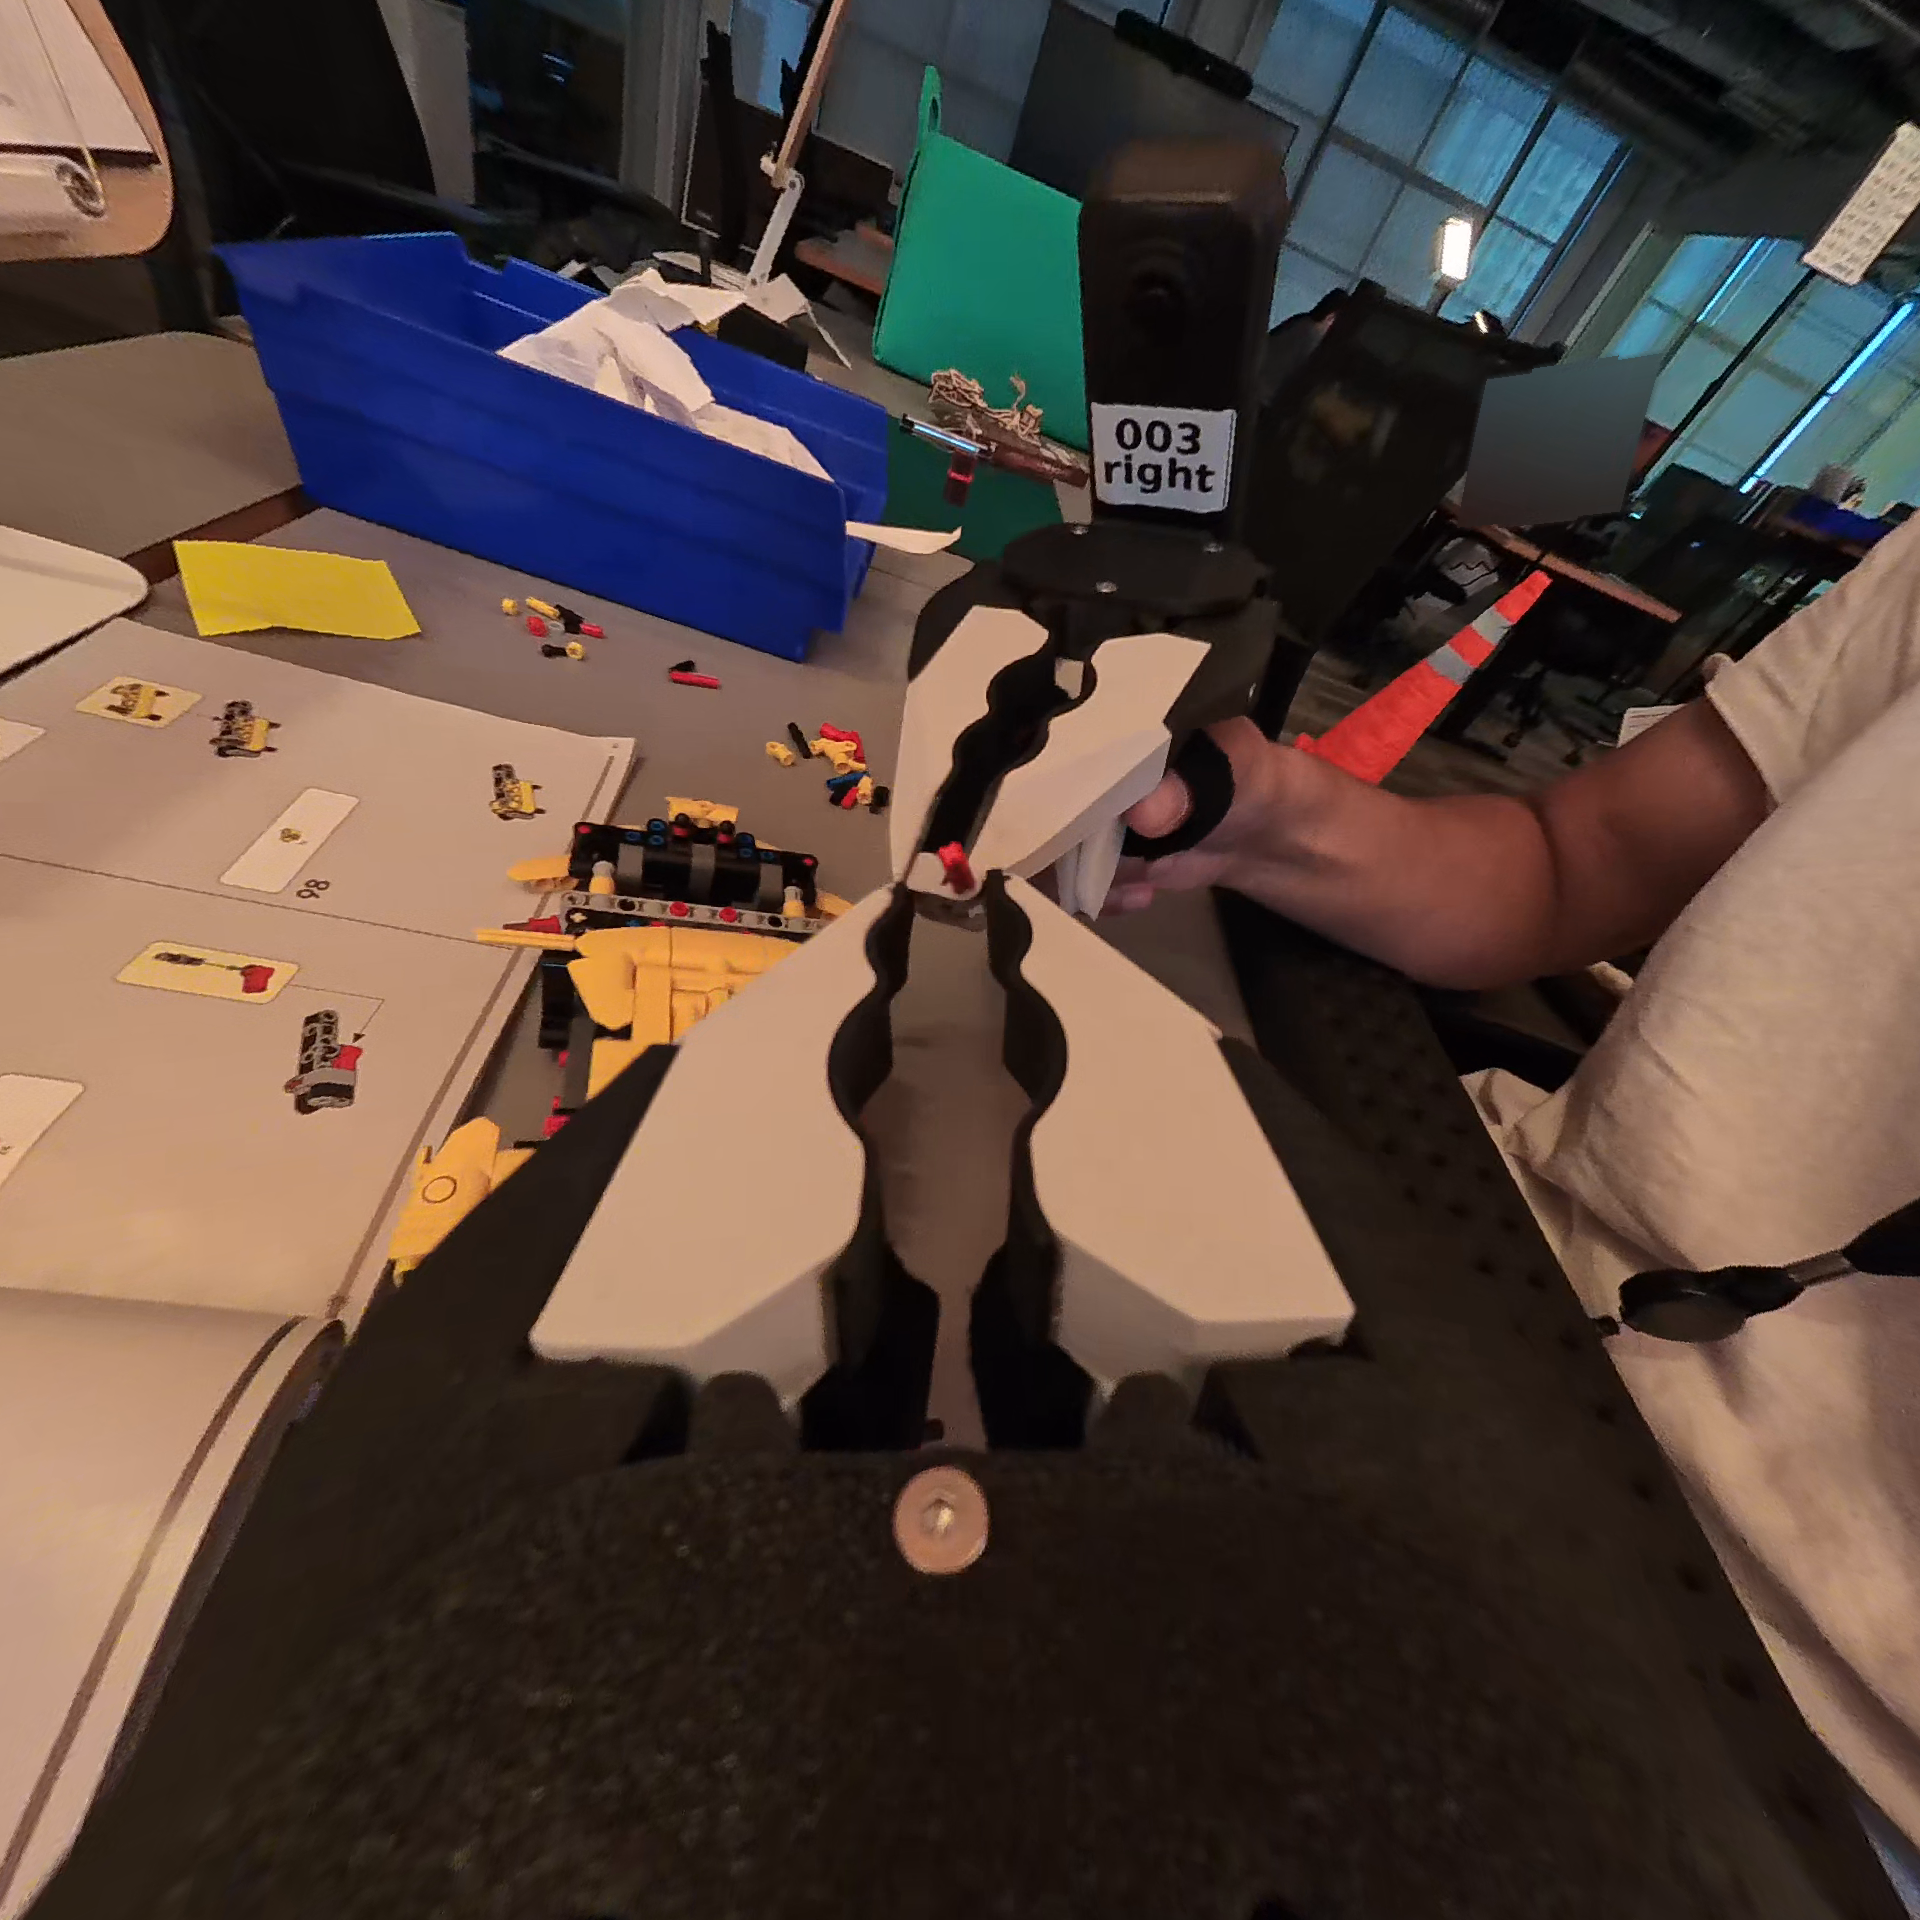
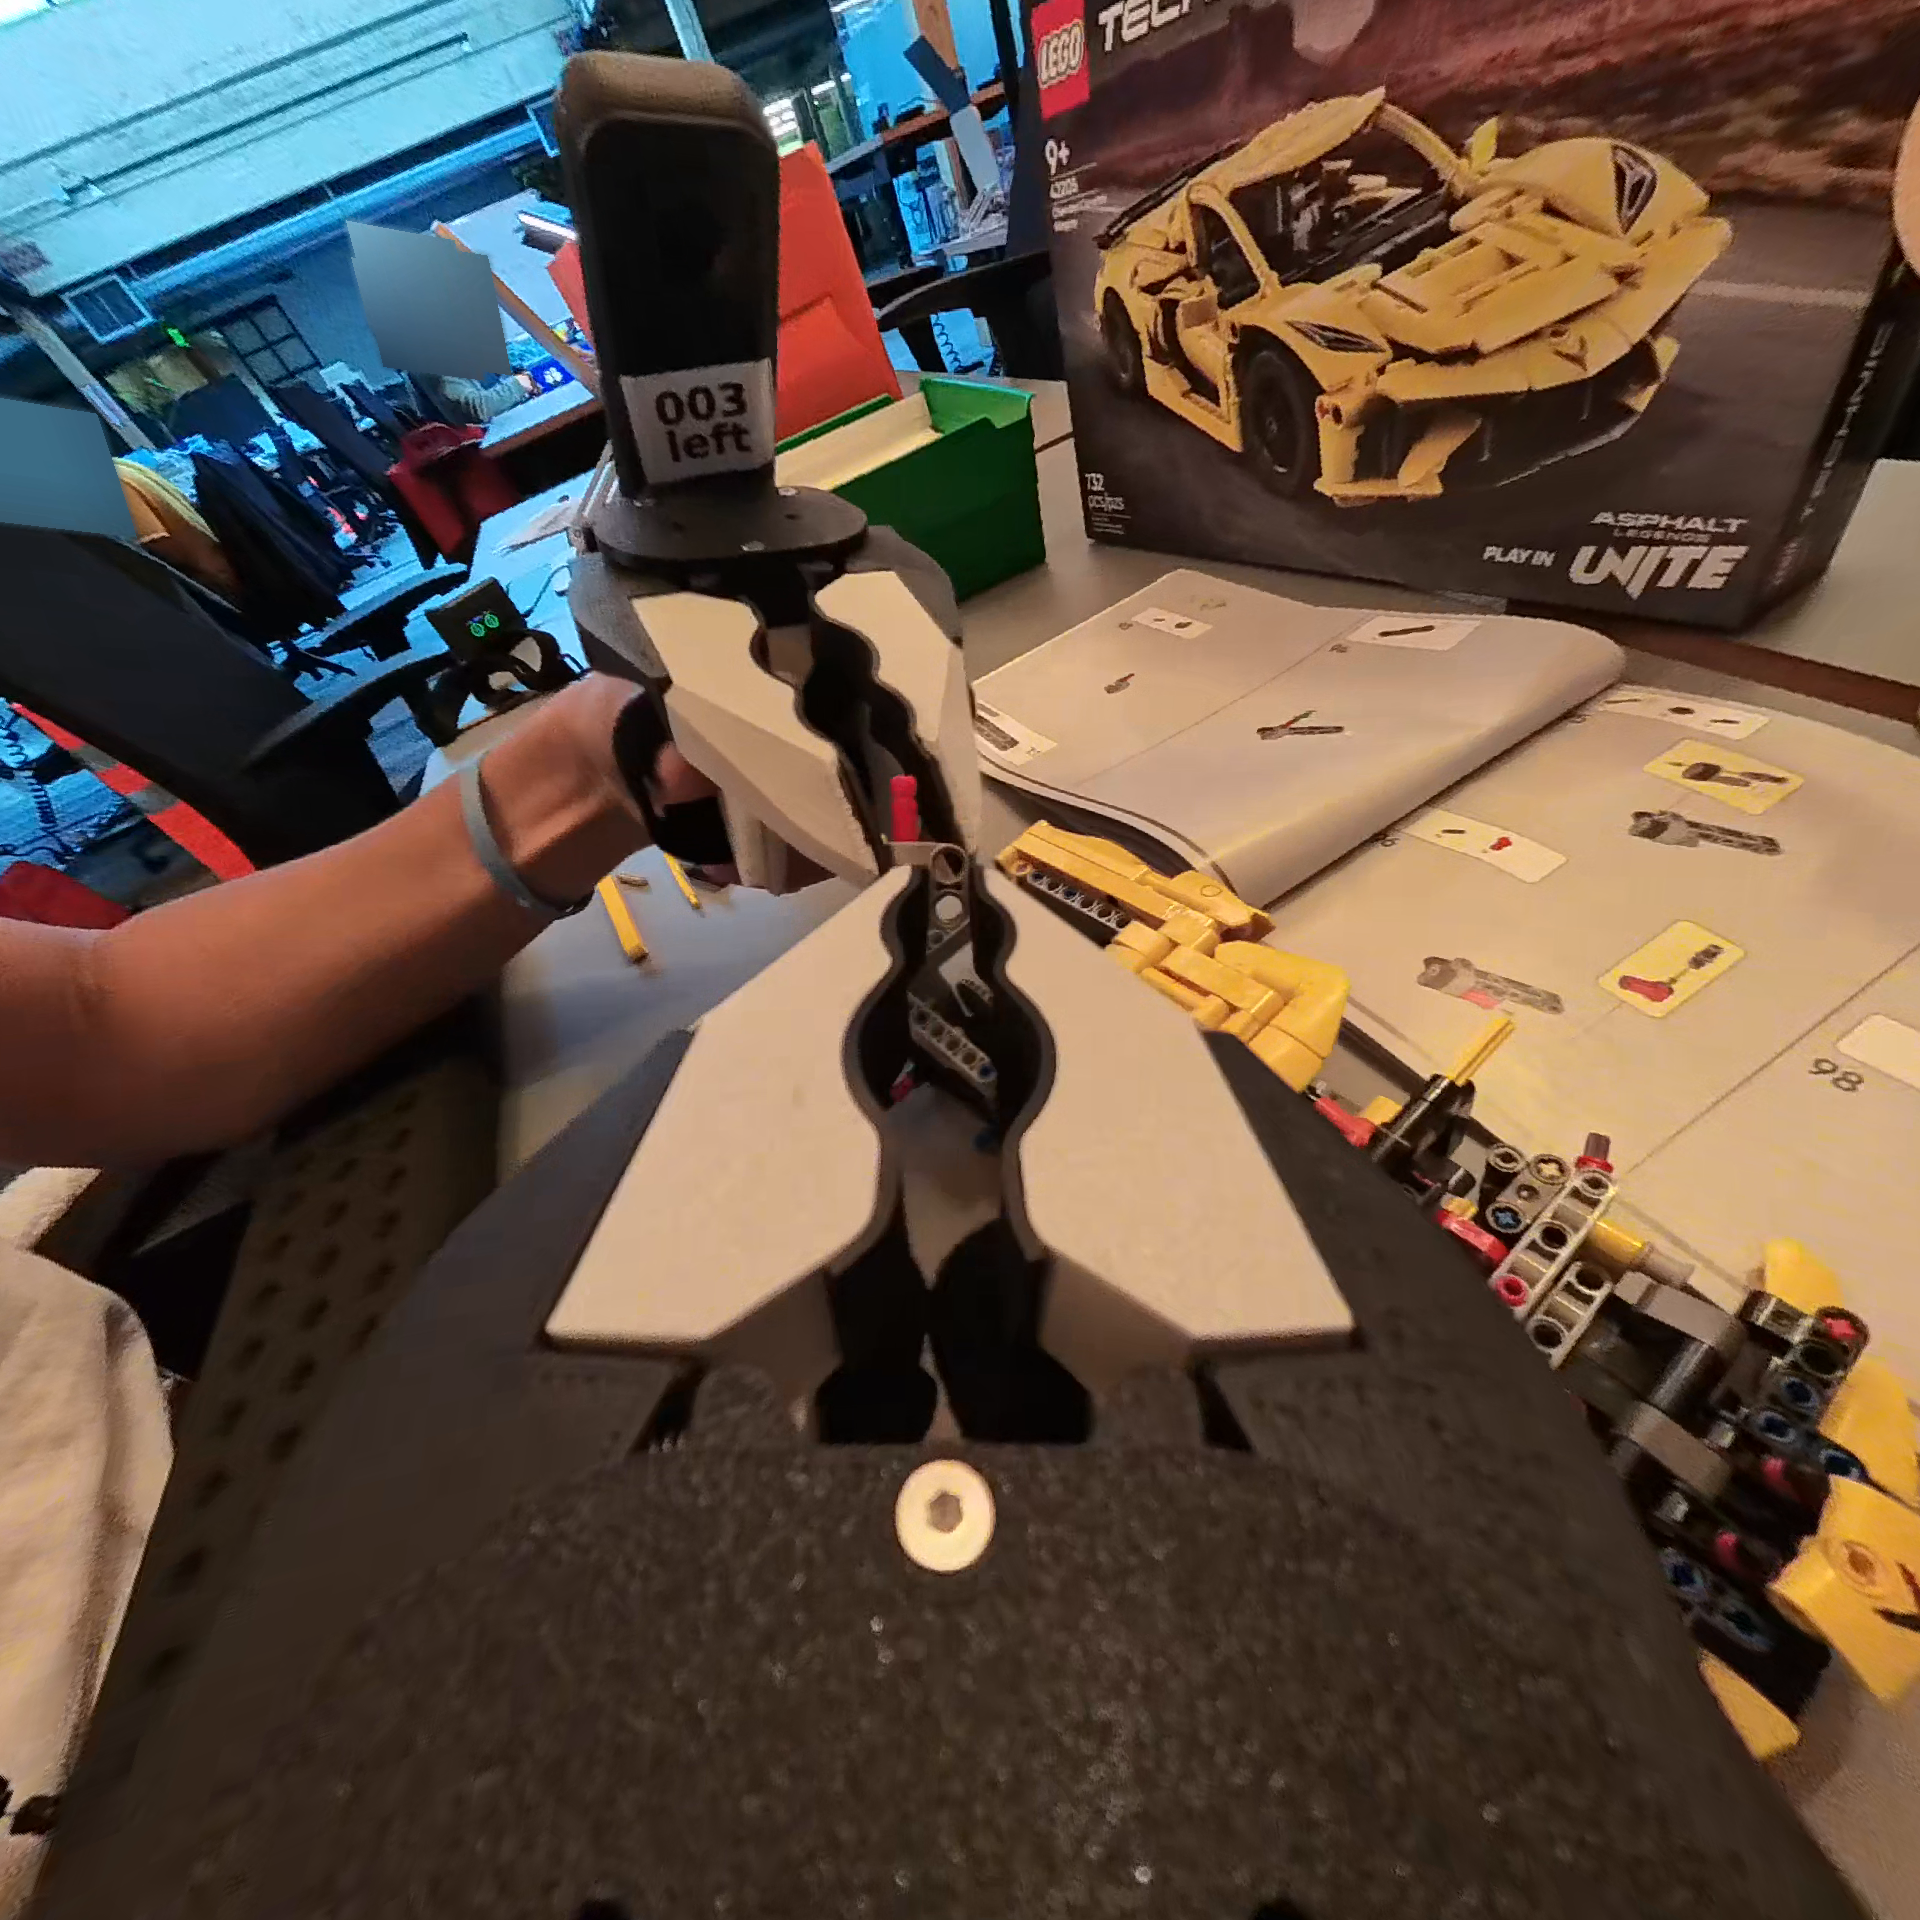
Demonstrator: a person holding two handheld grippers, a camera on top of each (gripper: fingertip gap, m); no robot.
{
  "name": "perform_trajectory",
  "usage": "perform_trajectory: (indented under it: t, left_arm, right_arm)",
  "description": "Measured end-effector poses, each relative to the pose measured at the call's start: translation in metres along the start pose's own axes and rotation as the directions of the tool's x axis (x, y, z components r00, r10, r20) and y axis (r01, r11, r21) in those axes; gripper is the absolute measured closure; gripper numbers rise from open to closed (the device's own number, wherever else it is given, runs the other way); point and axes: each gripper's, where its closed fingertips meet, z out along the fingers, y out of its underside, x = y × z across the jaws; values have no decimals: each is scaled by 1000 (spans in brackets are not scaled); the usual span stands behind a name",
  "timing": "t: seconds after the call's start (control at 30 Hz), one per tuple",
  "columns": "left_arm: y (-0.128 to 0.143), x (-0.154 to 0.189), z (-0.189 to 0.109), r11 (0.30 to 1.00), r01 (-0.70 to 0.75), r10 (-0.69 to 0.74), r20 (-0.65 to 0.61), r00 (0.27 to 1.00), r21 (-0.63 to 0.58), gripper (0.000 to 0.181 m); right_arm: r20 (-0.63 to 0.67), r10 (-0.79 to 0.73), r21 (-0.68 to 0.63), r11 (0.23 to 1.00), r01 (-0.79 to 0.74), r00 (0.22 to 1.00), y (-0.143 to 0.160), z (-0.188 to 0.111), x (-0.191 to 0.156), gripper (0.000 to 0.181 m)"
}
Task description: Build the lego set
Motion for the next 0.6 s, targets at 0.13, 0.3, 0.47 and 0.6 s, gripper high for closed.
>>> perform_trajectory:
  t: [0.13,0.3,0.47,0.6]
  left_arm:
    - [-4,7,-4,999,17,-15,-55,998,34,168]
    - [-7,29,-13,996,-20,35,-173,984,89,168]
    - [-11,52,-27,990,-34,71,-280,957,135,181]
    - [-14,47,-31,986,-12,57,-267,962,167,181]
  right_arm:
    - [13,-73,24,997,72,997,-5,-1,-7,174]
    - [180,-31,65,998,20,983,-11,-2,-32,172]
    - [479,167,13,980,-197,862,-14,-11,-66,158]
    - [463,220,-92,975,-200,859,1,-6,-60,178]
